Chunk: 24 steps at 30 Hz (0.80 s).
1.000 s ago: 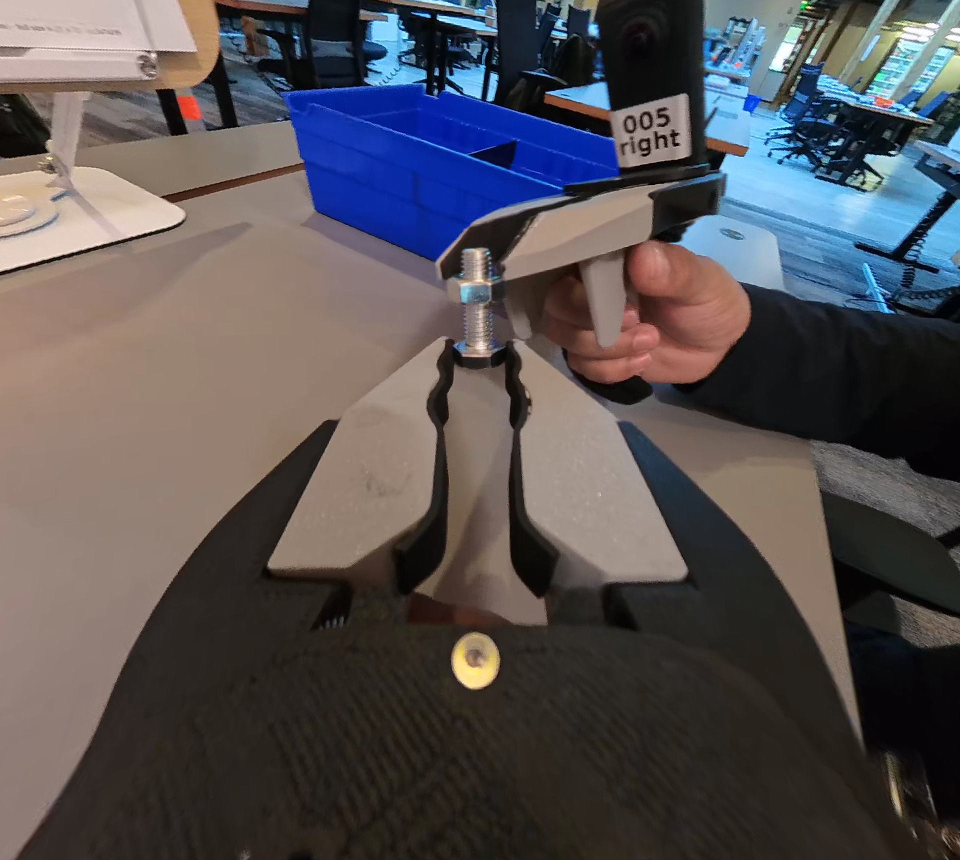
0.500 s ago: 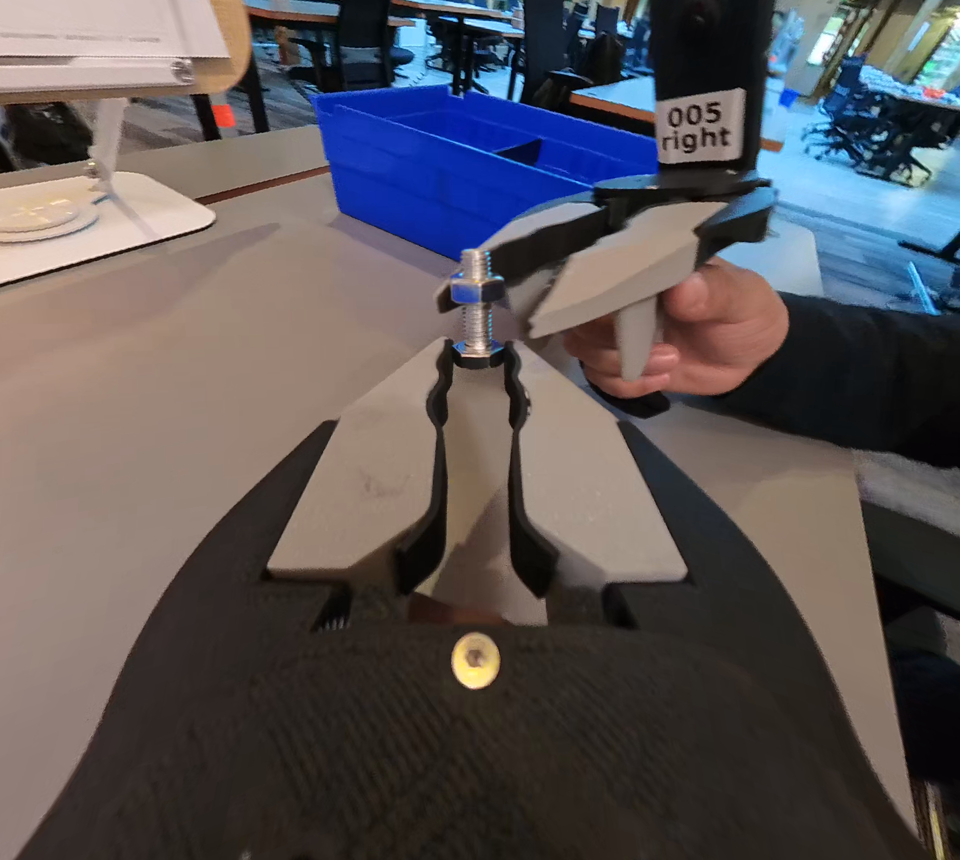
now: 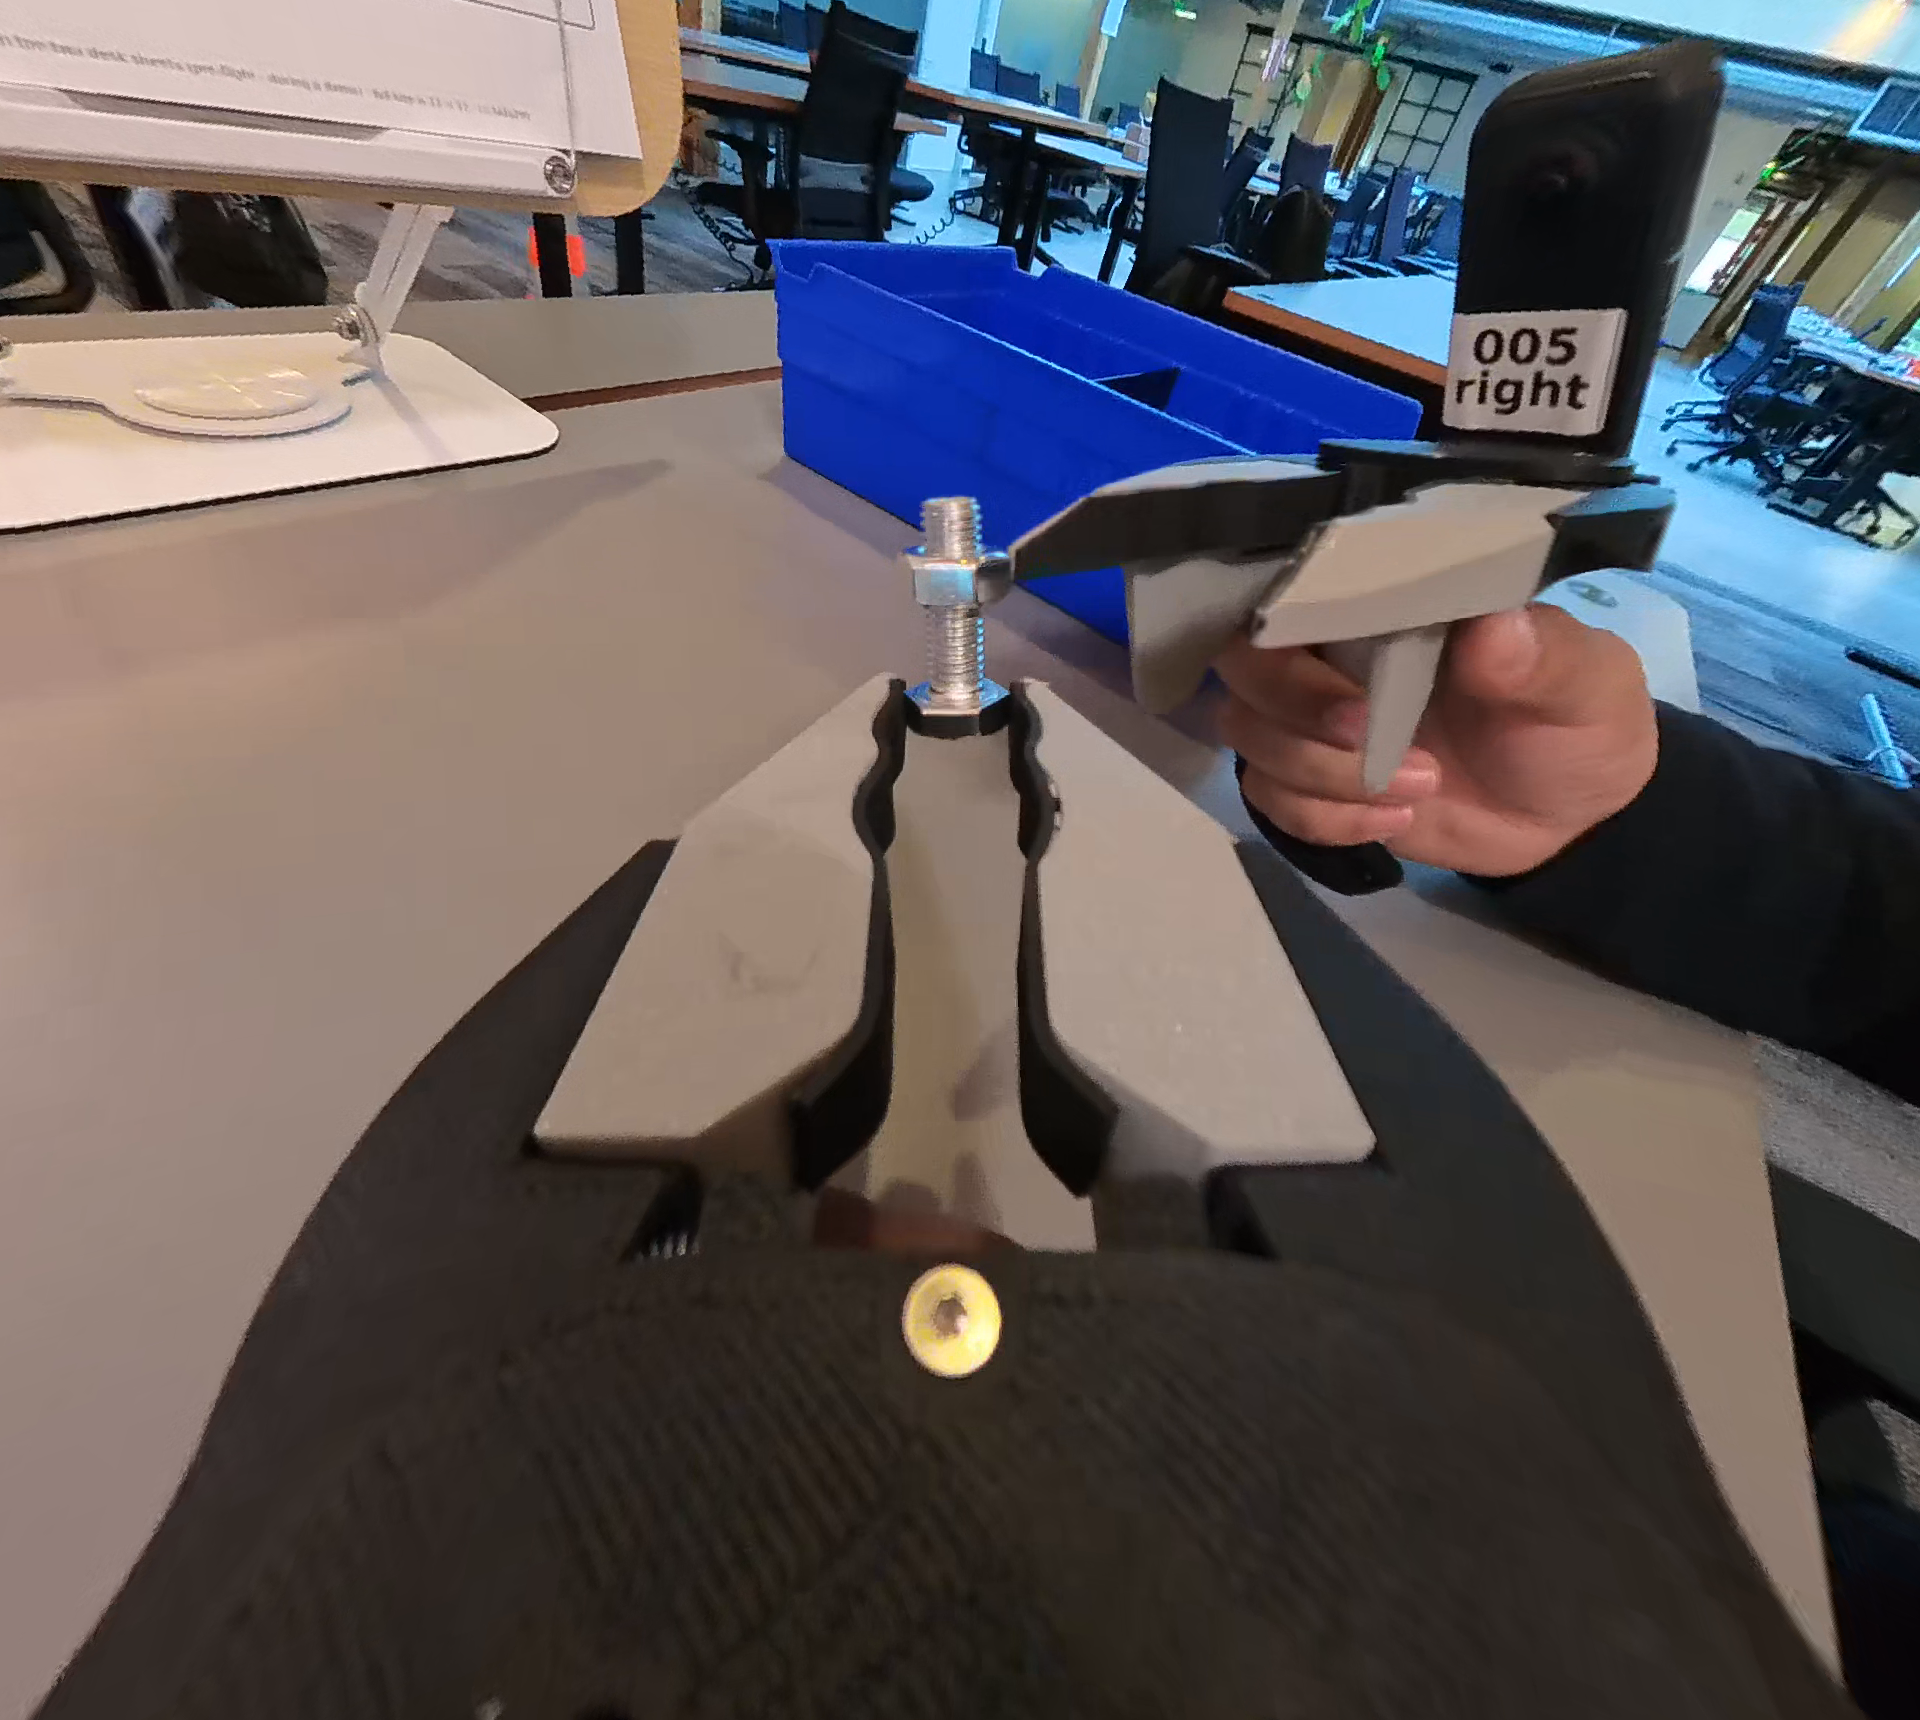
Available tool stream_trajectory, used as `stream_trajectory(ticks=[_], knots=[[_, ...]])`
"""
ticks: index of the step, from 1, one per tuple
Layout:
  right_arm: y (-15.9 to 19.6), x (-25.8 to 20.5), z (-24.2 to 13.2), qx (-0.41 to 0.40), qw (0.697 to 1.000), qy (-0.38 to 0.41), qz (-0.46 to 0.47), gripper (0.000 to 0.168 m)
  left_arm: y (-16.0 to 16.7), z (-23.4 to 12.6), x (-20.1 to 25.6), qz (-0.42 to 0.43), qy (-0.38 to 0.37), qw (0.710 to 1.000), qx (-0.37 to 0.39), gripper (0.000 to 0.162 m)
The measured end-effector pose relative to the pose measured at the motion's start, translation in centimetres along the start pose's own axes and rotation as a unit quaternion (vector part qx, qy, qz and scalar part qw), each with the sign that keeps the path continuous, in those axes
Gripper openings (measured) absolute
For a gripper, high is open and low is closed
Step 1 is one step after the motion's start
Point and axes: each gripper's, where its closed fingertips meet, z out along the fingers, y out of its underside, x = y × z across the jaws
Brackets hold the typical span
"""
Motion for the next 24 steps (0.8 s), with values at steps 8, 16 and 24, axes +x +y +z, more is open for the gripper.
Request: stream_trajectory(ticks=[8,16,24], knots=[[0.9,-0.5,1.0,-0.020,1.000,-0.006,-0.007,0.040,1.7,1.2,3.0,0.049,0.042,0.997,-0.042,0.017],[0.0,0.2,0.1,-0.004,1.000,0.009,0.002,0.037,0.6,0.6,1.1,0.022,0.007,1.000,-0.017,0.017],[1.0,-0.3,1.0,-0.022,1.000,0.002,-0.003,0.036,1.3,1.0,2.5,0.042,0.032,0.998,-0.036,0.017]])
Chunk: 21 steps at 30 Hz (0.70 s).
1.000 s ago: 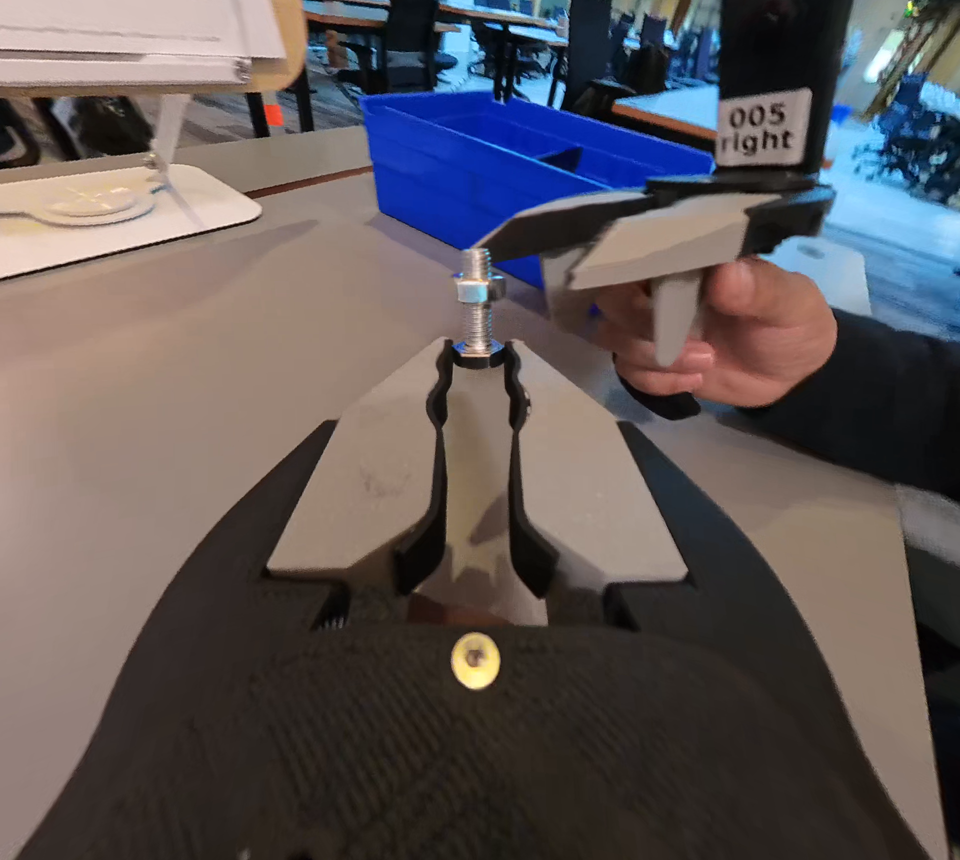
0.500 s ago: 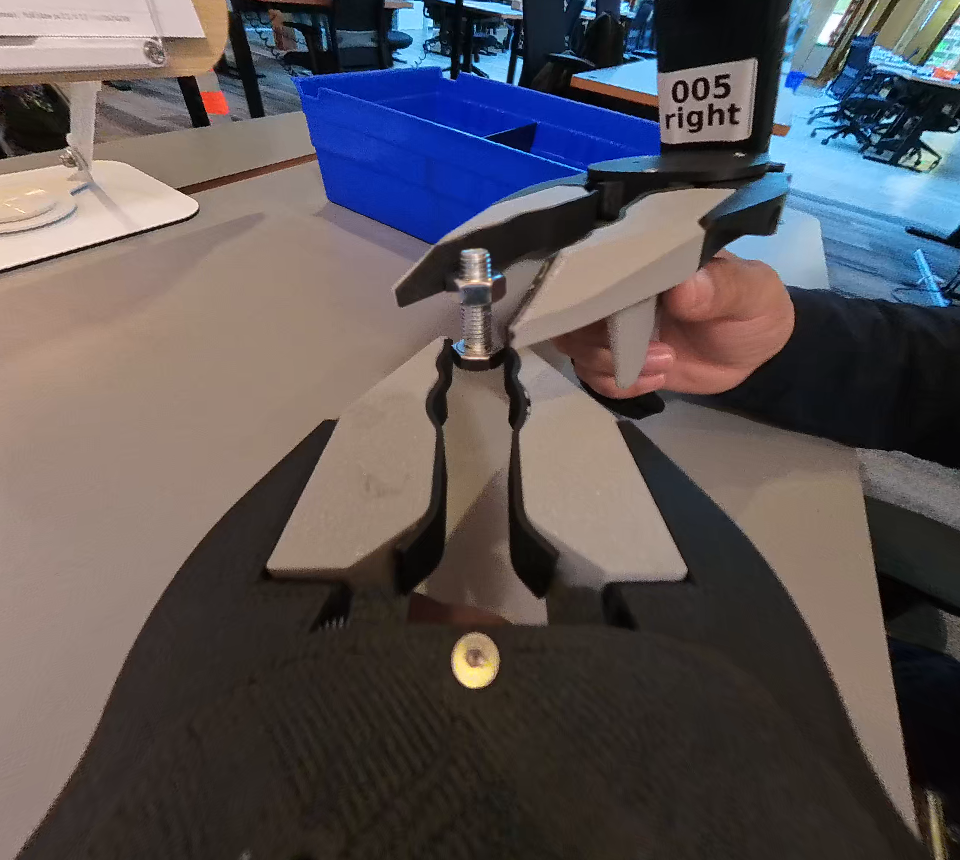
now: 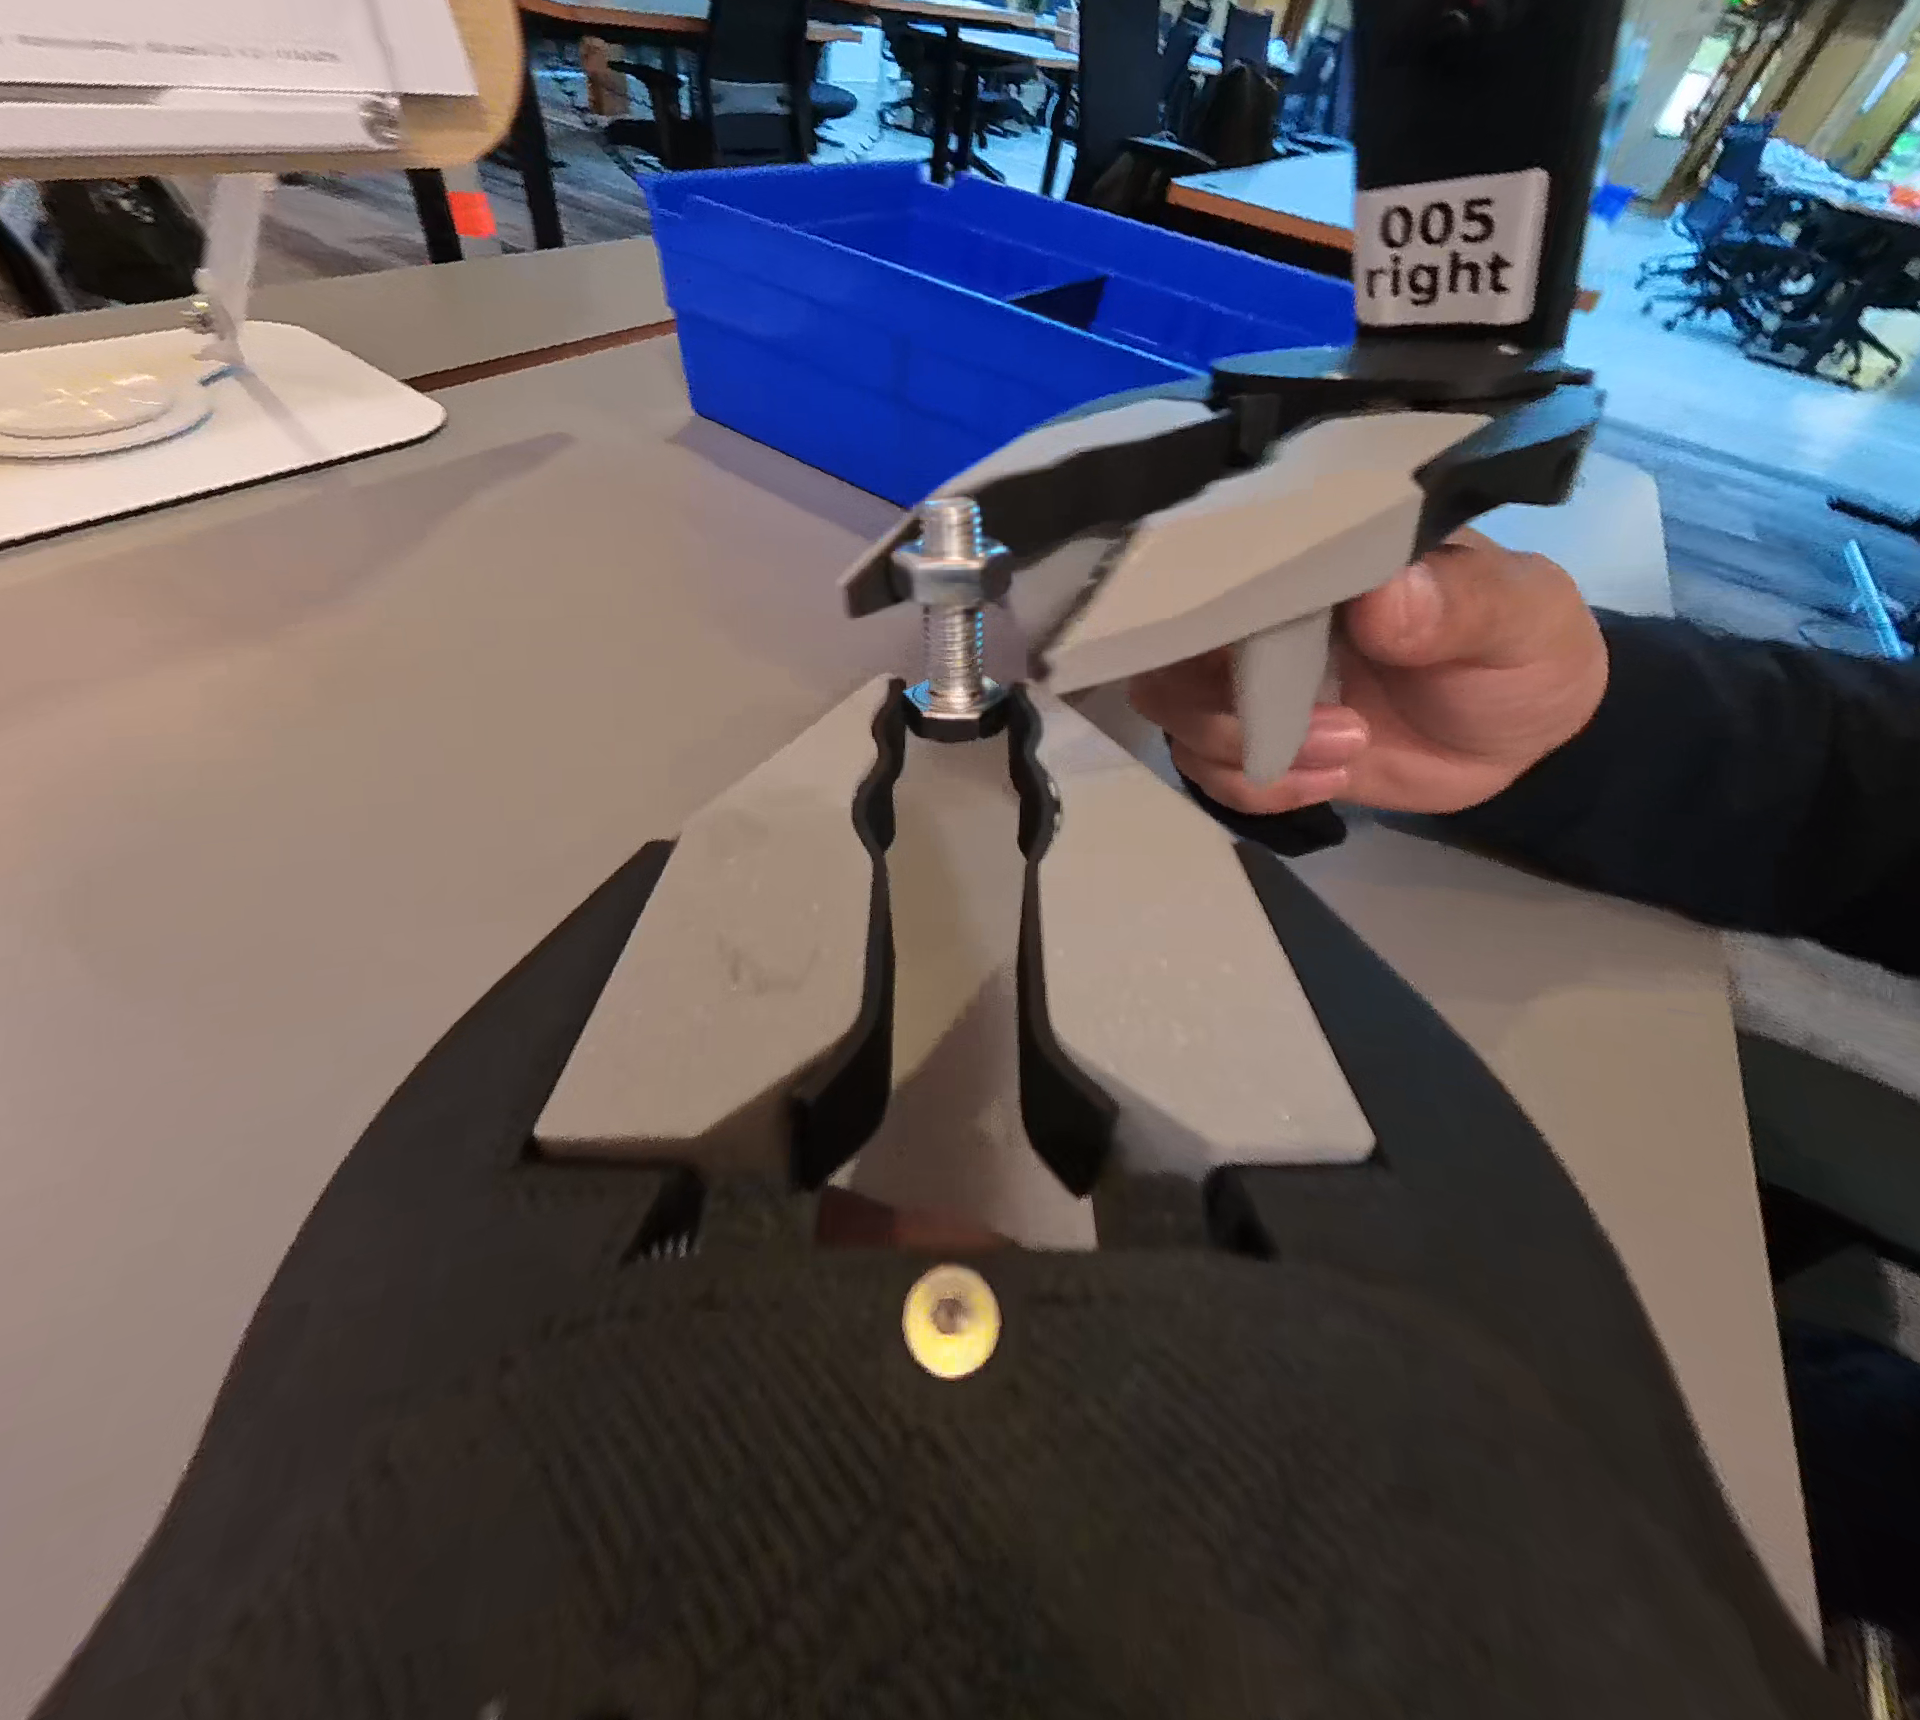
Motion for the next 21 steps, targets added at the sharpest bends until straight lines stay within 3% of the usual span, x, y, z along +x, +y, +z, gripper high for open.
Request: stream_trajectory(ticks=[5,12,18,21], knots=[[-0.2,0.2,-0.2,0.000,1.000,0.007,-0.003,0.038,0.4,0.4,0.6,0.027,-0.002,1.000,-0.014,0.017],[-0.7,0.2,-0.8,0.013,1.000,0.004,0.001,0.035,-1.0,-1.0,-1.4,-0.029,-0.018,0.999,0.025,0.017],[0.2,-0.2,0.1,-0.007,1.000,0.001,-0.009,0.034,0.3,0.3,1.2,0.008,0.022,1.000,-0.011,0.017],[-0.2,0.2,-0.2,-0.001,1.000,0.008,-0.007,0.036,0.4,0.3,0.7,0.018,0.003,1.000,-0.014,0.017]])
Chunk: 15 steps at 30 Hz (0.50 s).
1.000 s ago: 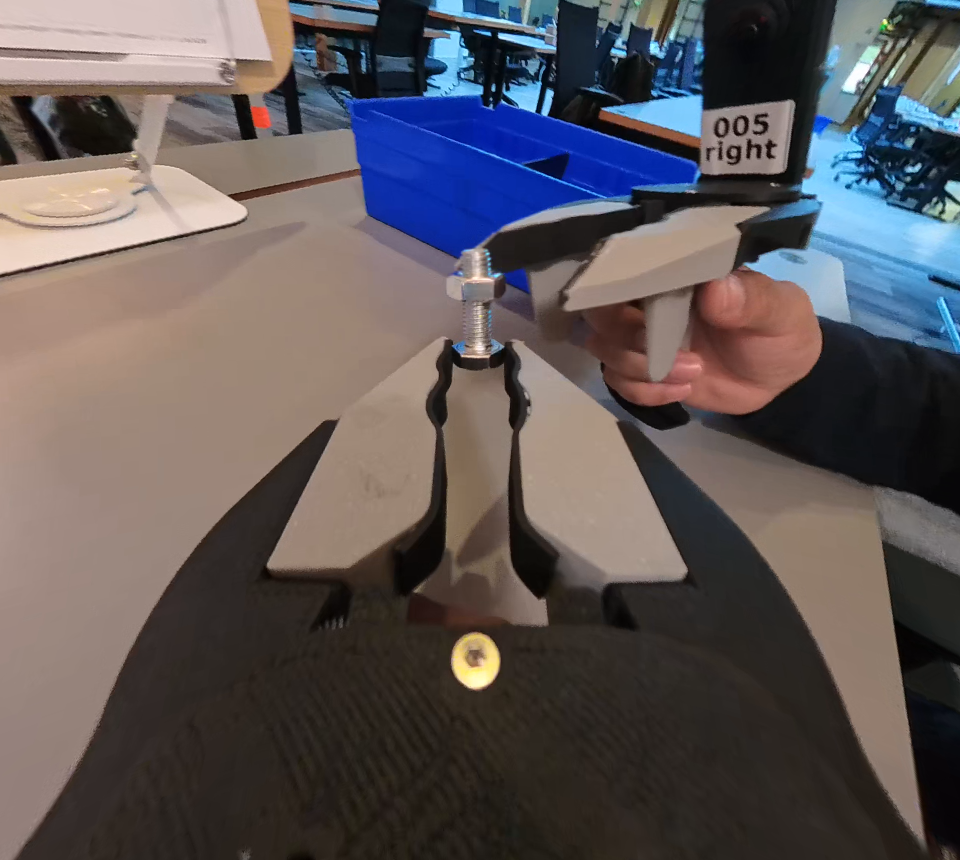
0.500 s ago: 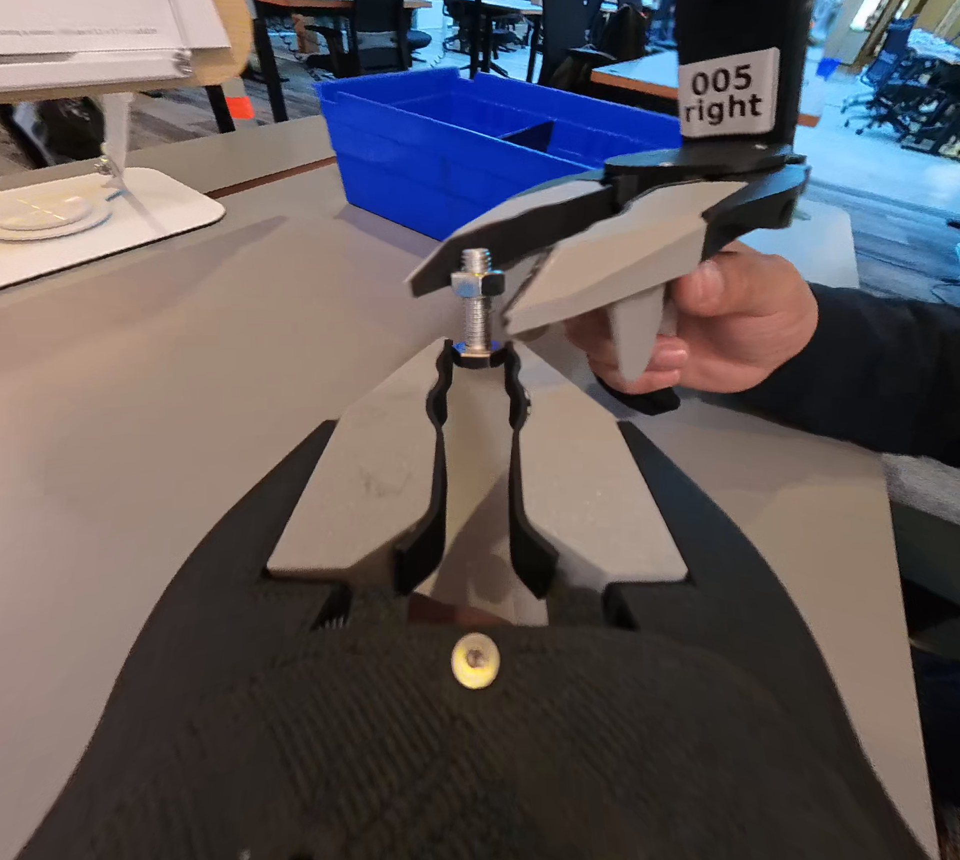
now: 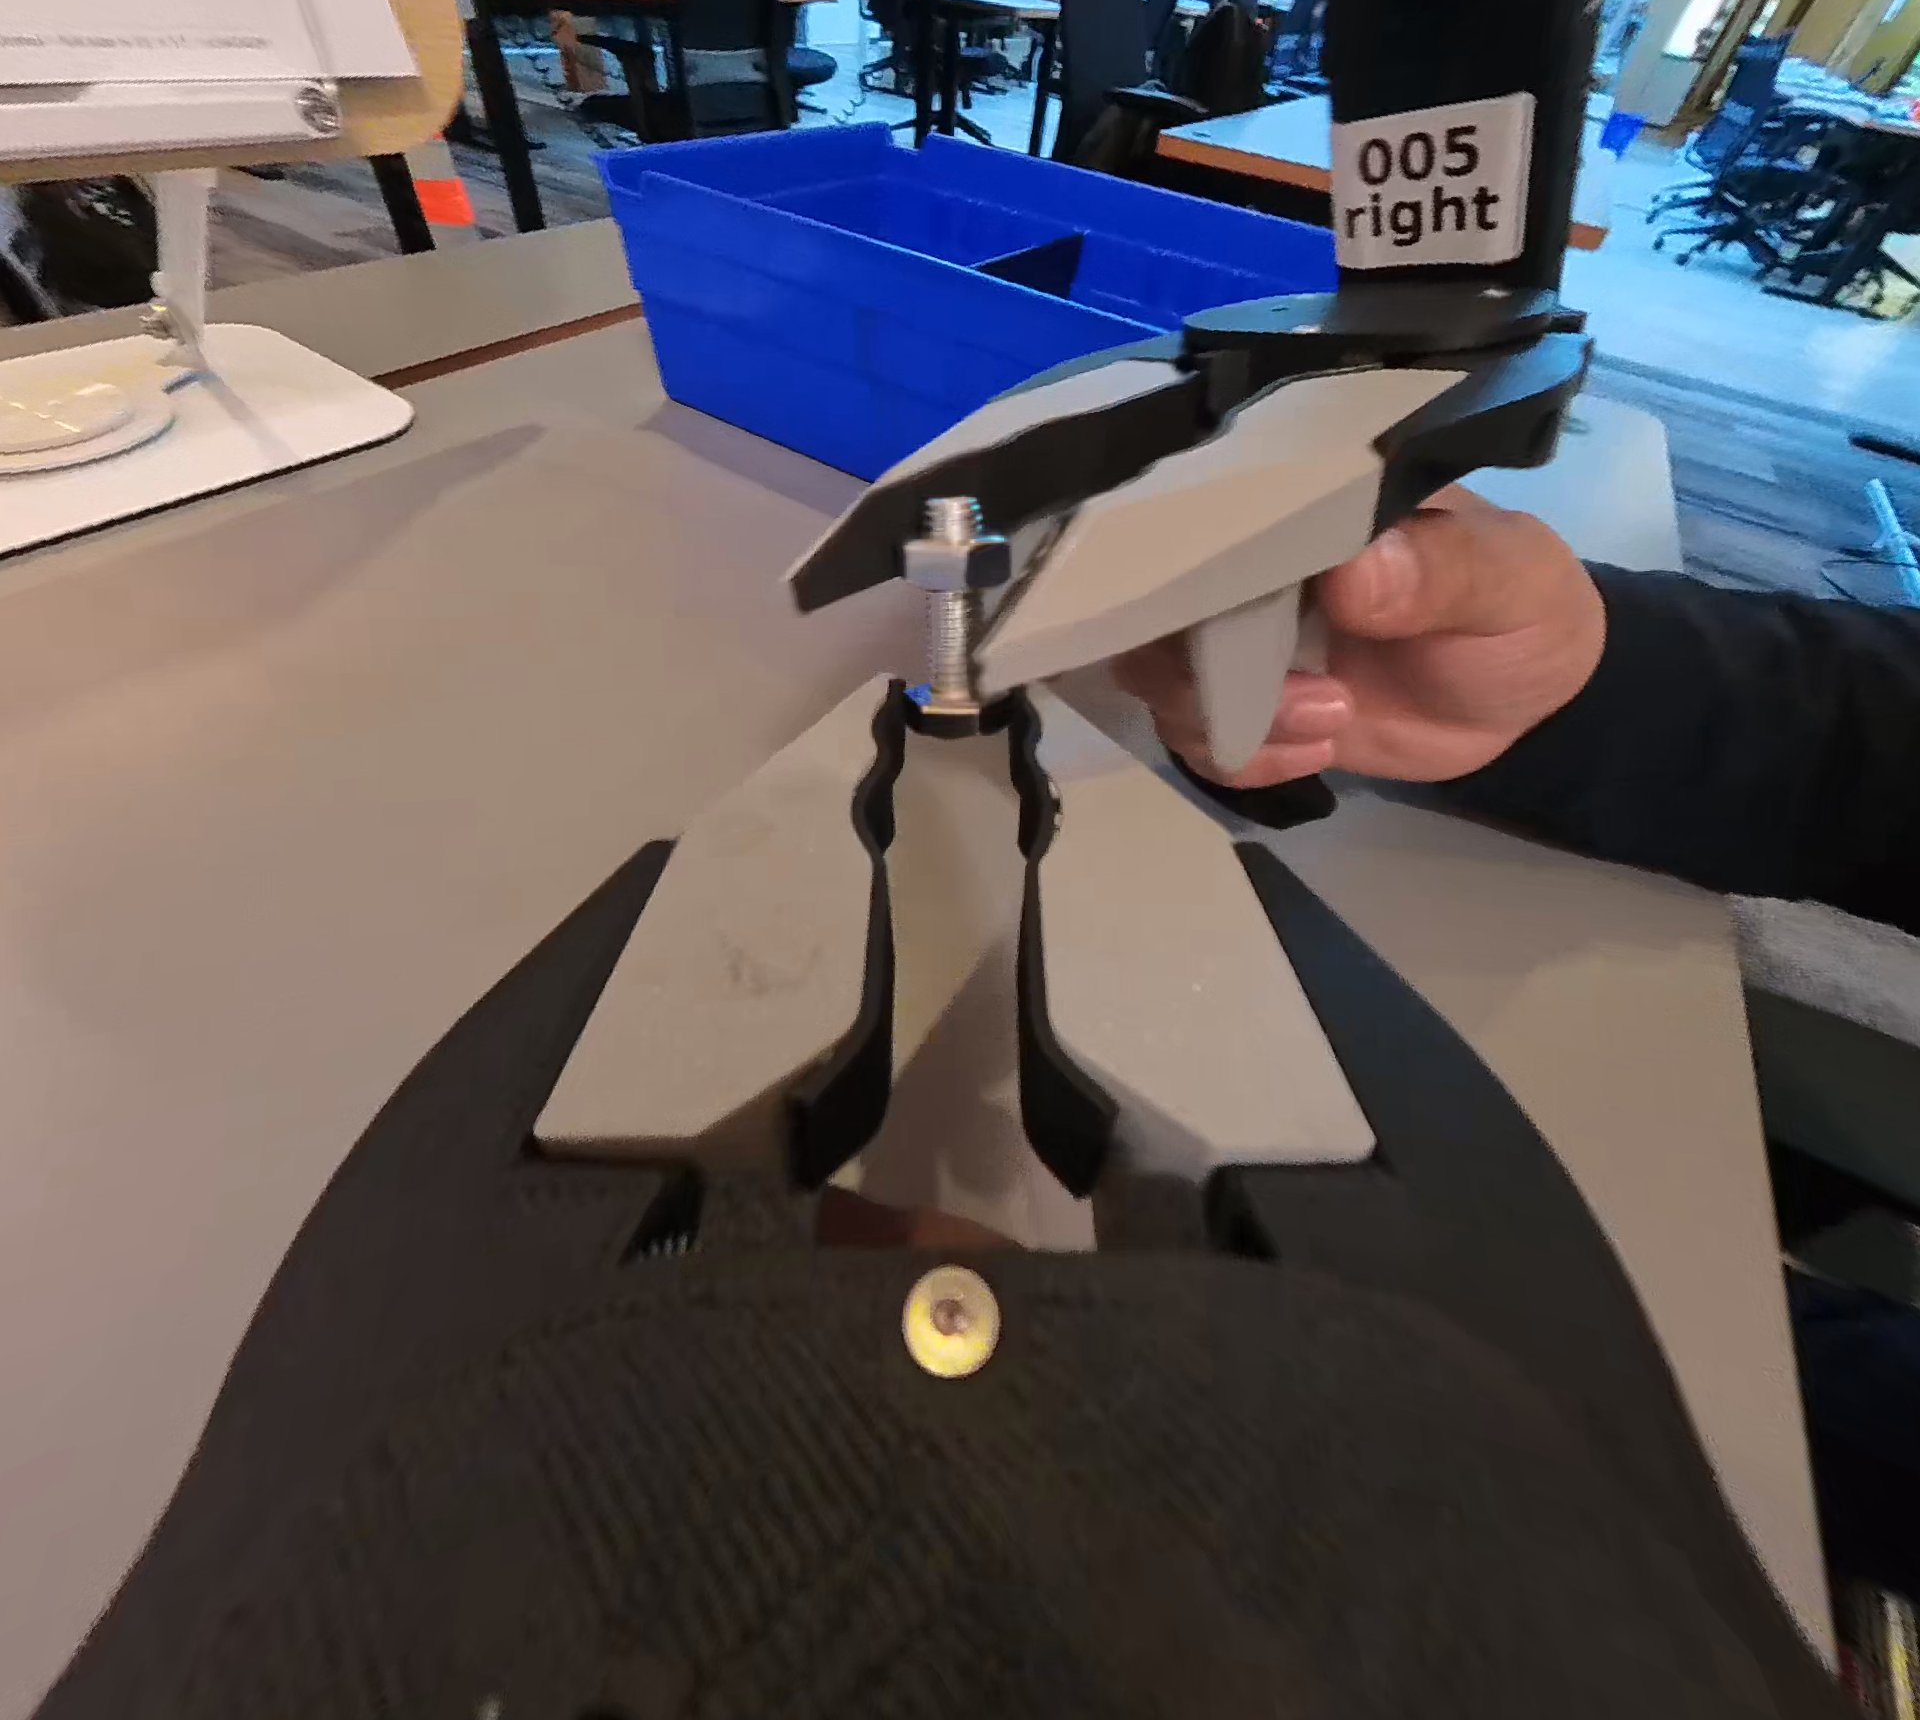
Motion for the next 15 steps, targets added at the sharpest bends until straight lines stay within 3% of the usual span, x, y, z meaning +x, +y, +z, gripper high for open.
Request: stream_trajectory(ticks=[6,15], knots=[[-0.7,0.3,-0.7,0.015,1.000,0.002,0.009,0.035,-1.3,-1.3,-1.9,-0.056,-0.014,0.998,0.040,0.017],[0.1,-0.1,0.2,-0.004,1.000,0.001,-0.004,0.035,0.0,0.1,0.5,-0.007,0.013,1.000,-0.001,0.017]])
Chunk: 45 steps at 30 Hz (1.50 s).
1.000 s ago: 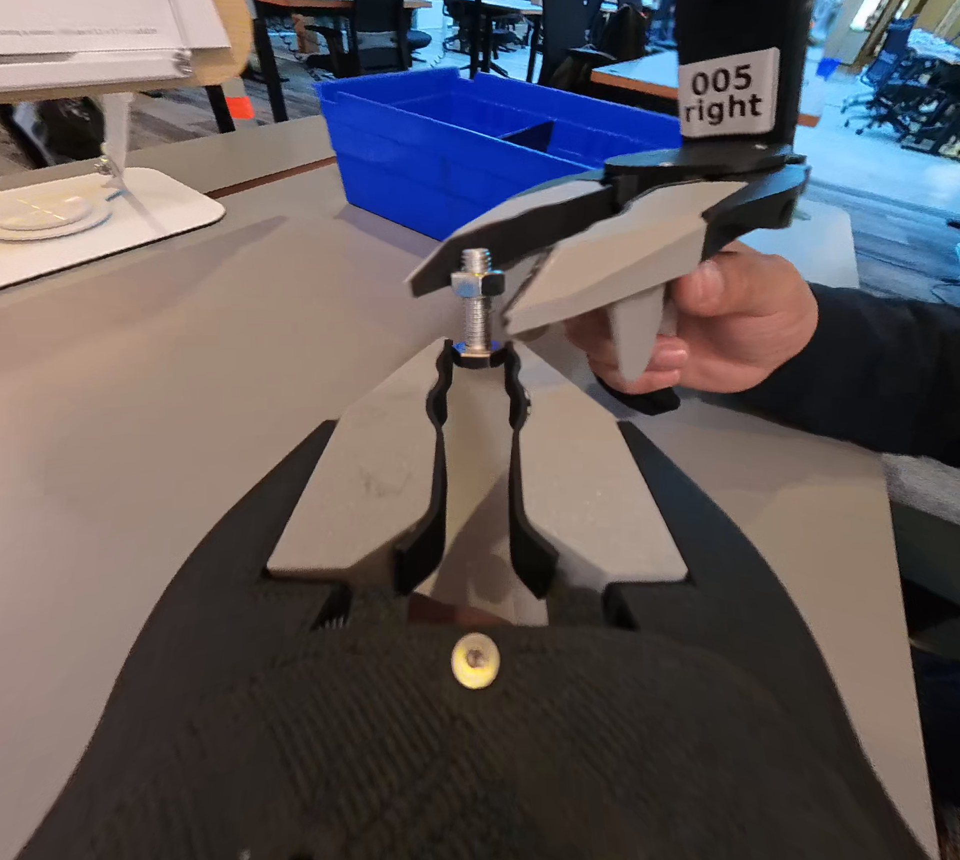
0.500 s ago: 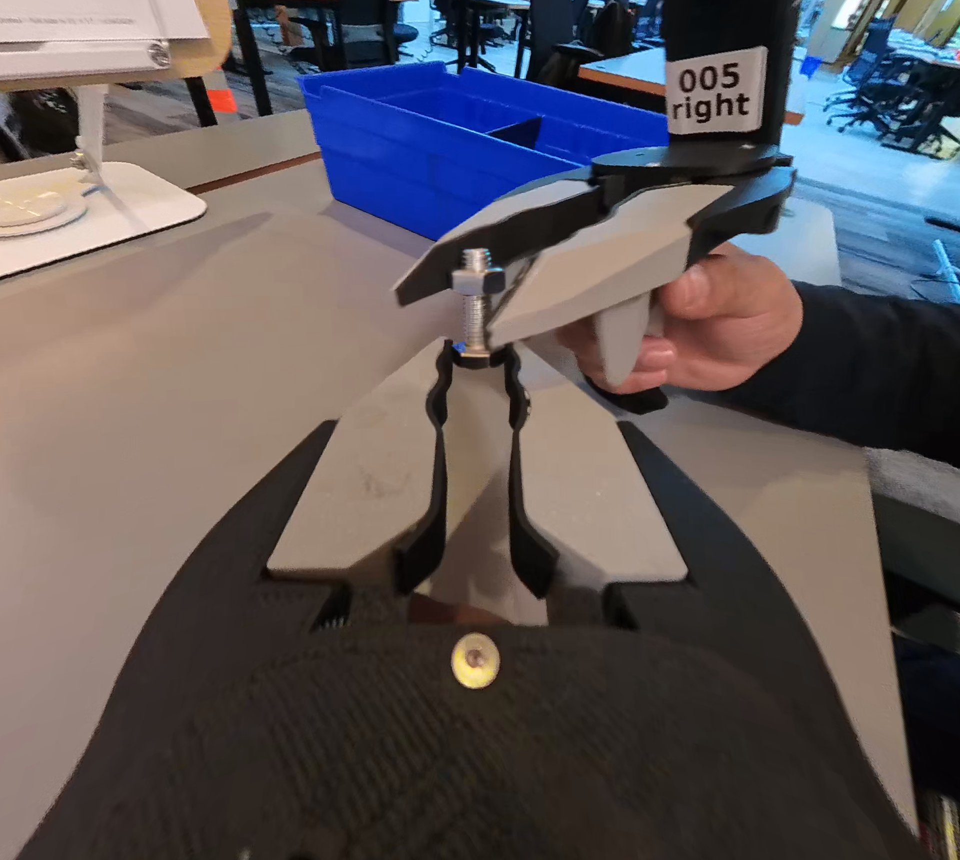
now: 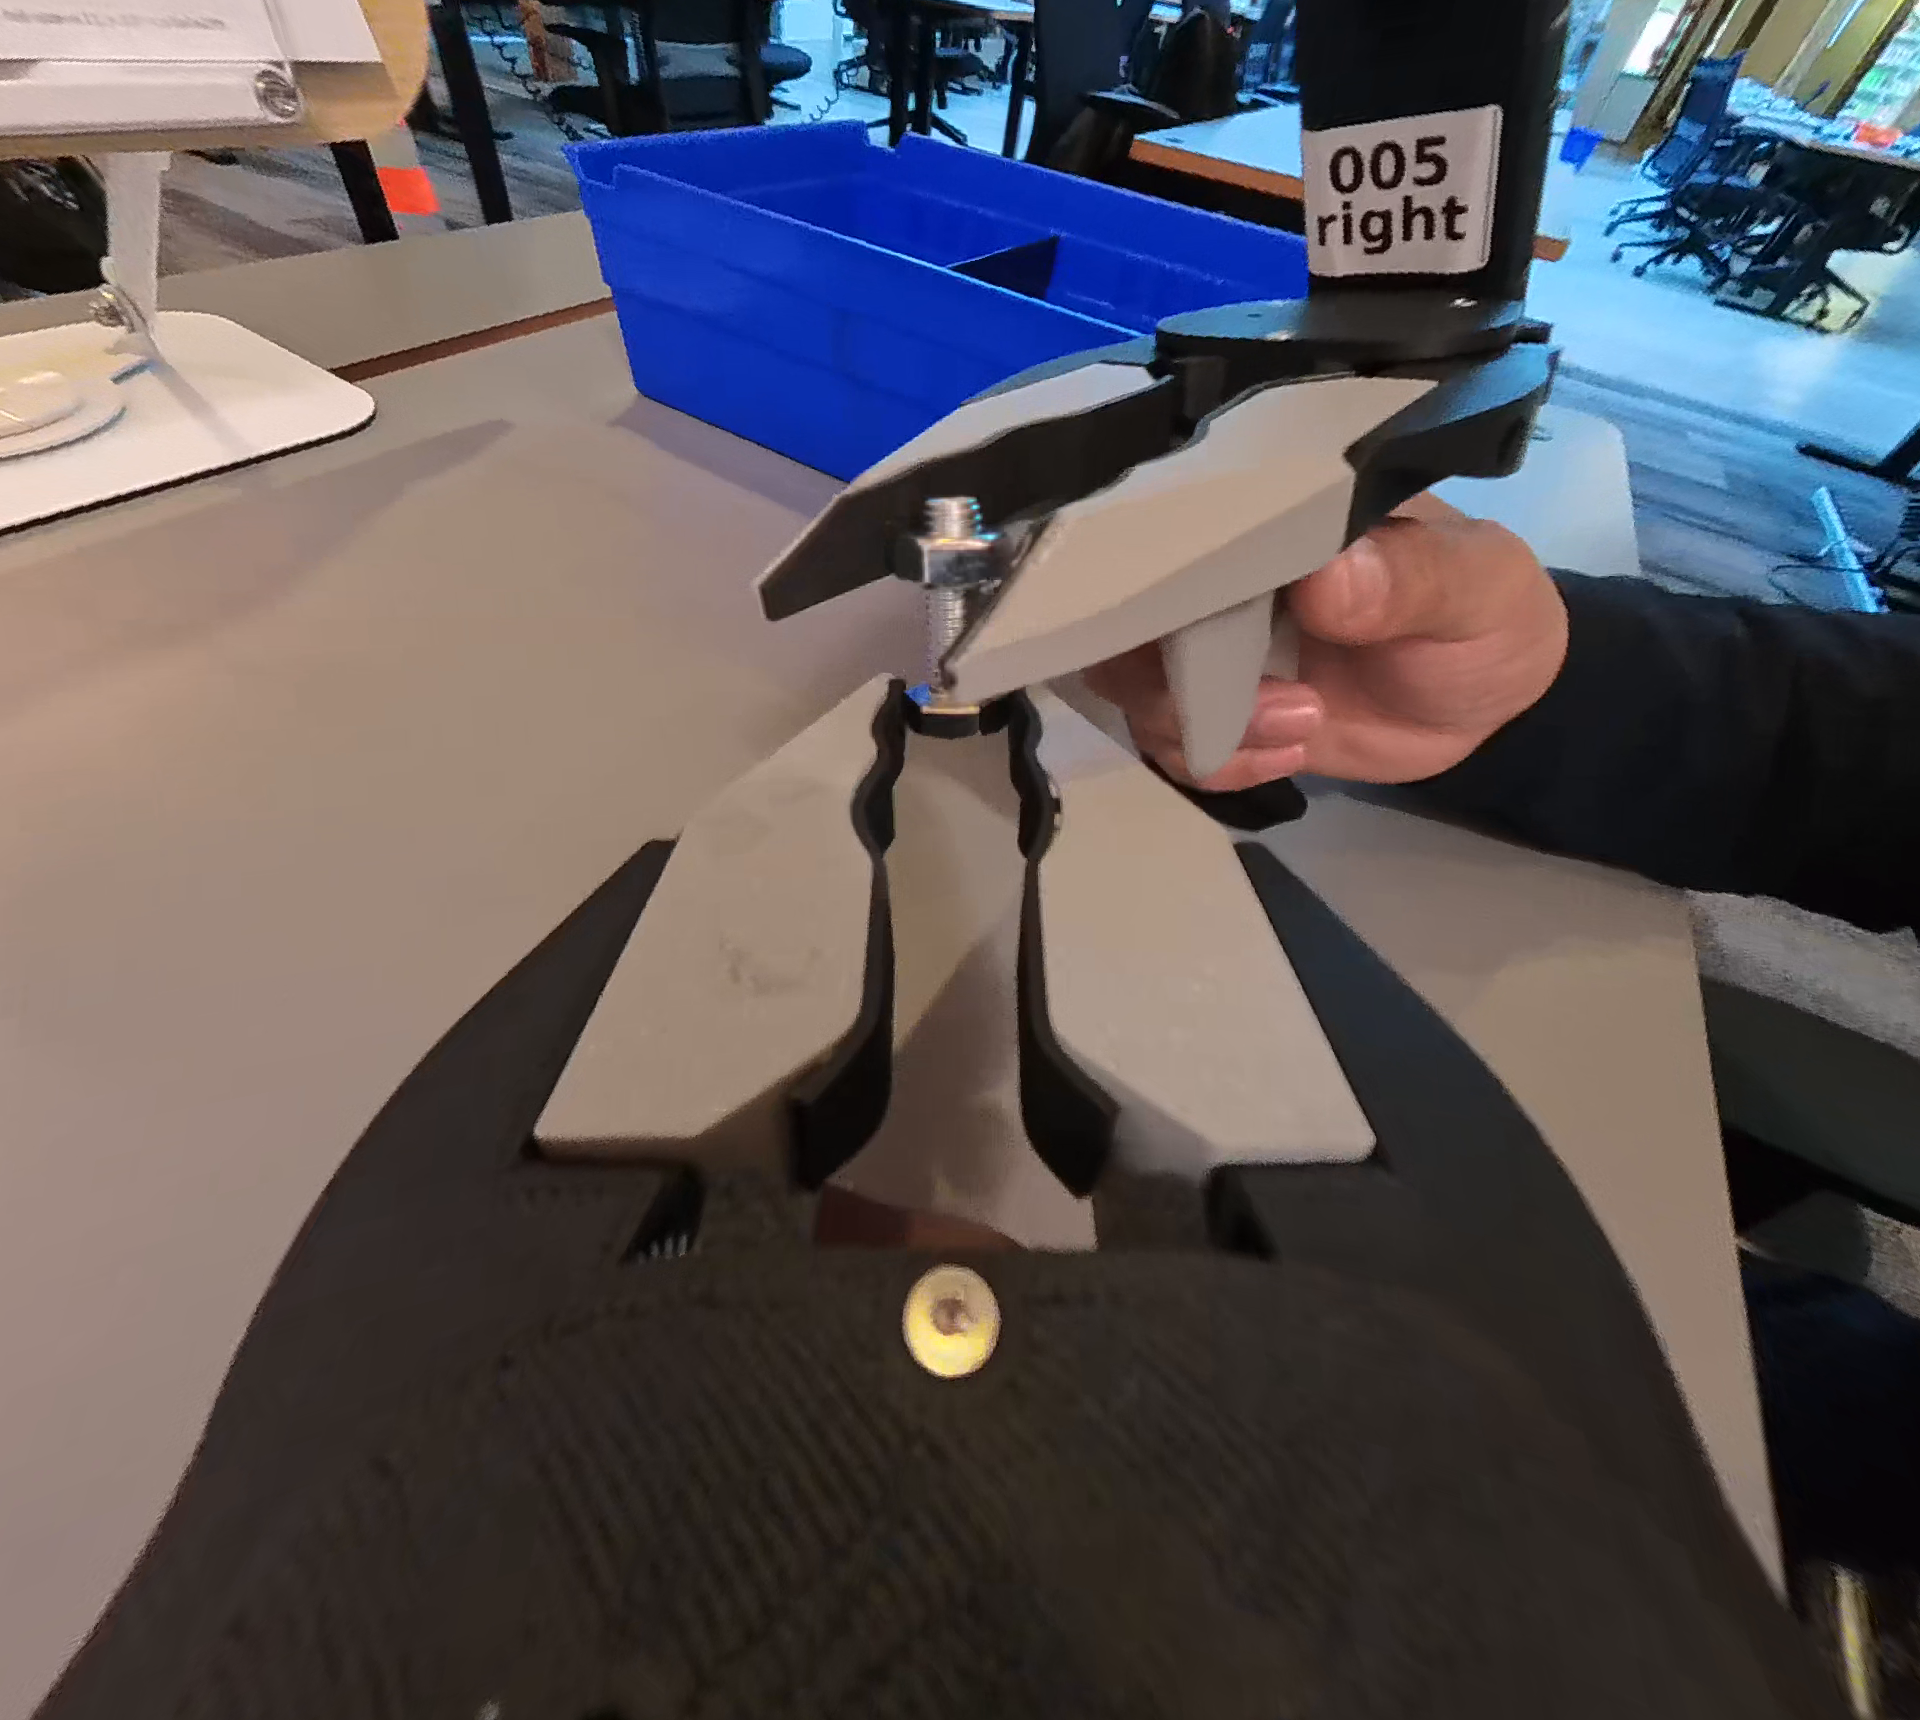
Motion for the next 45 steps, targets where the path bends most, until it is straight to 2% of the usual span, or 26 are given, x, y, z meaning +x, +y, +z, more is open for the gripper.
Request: stream_trajectory(ticks=[7,13,16,23,32,40,45], knots=[[-1.0,0.3,-1.0,0.024,1.000,-0.001,0.013,0.034,-1.3,-1.3,-2.0,-0.032,-0.029,0.998,0.035,0.017],[-0.5,-0.7,-0.1,0.016,0.999,-0.029,0.025,0.034,-0.4,-0.3,0.1,-0.014,0.013,1.000,0.012,0.017],[-0.7,-0.1,-0.4,0.019,0.999,-0.018,0.024,0.034,-0.2,0.0,0.3,-0.007,0.013,1.000,0.007,0.017],[-1.5,0.0,-1.3,0.034,0.999,-0.013,0.020,0.032,-2.0,-1.6,-1.7,-0.048,-0.012,0.997,0.056,0.017],[-0.3,-0.7,0.0,0.007,1.000,-0.018,0.002,0.032,-0.4,0.0,0.7,-0.008,0.022,1.000,0.011,0.017],[-1.5,0.0,-1.2,0.033,0.999,-0.012,0.019,0.031,-1.9,-1.6,-1.5,-0.053,-0.004,0.997,0.053,0.017],[-1.0,-0.6,-0.4,0.024,1.000,-0.018,0.008,0.029,-1.2,-0.8,-0.5,-0.031,0.006,0.999,0.031,0.017]])
